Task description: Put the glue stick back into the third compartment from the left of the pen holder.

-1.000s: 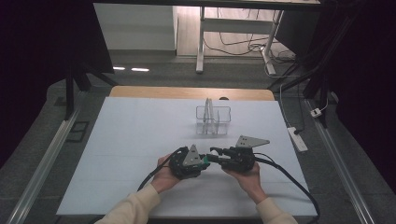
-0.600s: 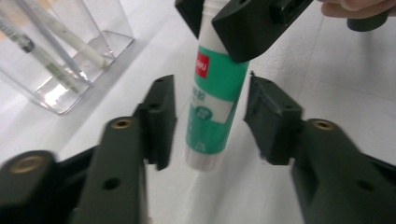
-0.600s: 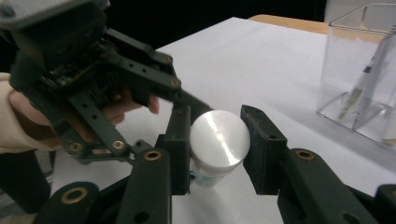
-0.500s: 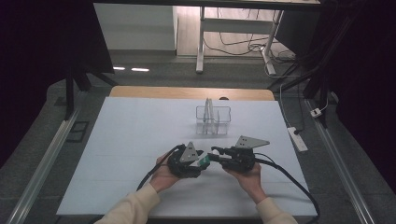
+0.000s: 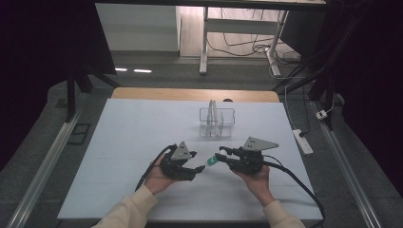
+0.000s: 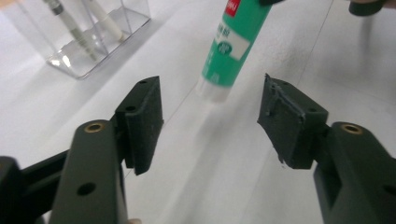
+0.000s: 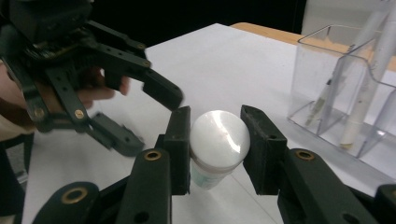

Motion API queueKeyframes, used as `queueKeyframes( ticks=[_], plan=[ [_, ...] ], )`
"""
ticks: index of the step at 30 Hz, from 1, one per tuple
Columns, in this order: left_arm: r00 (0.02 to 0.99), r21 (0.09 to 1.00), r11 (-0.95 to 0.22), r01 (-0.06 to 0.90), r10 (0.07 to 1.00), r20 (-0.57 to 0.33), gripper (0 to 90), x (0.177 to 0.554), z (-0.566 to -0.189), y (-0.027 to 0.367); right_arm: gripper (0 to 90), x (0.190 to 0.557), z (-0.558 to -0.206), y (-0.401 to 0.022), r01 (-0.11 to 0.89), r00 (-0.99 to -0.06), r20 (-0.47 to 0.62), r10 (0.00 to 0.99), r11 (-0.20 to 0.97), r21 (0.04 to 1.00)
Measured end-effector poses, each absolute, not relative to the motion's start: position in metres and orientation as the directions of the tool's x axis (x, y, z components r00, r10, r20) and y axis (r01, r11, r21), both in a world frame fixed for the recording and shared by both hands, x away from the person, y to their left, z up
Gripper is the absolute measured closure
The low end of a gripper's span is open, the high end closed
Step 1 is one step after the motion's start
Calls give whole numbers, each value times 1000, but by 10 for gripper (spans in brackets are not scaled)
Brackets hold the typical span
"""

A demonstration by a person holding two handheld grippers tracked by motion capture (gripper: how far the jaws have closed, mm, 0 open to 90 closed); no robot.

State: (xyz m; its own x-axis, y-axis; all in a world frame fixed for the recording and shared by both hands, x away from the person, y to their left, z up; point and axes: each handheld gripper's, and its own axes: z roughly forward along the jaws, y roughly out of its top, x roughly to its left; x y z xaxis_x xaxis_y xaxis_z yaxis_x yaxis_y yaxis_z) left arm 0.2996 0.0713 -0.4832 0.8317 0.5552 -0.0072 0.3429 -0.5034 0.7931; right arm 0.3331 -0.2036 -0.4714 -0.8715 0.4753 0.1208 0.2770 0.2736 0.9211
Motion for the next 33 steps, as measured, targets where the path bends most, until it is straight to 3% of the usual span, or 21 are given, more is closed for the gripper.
queueKeyframes(
  ticks=[14, 33],
  plan=[
    [789, 800, -461, 384, 614, -25, 361, 294, -476, 120, 650, 332, -464, -210, 238, -857, 61, 512, 288, 928],
    [688, 772, -410, 485, 724, -48, 307, 266, -504, 191, 650, 329, -459, -216, 217, -848, 30, 530, 295, 931]
  ],
)
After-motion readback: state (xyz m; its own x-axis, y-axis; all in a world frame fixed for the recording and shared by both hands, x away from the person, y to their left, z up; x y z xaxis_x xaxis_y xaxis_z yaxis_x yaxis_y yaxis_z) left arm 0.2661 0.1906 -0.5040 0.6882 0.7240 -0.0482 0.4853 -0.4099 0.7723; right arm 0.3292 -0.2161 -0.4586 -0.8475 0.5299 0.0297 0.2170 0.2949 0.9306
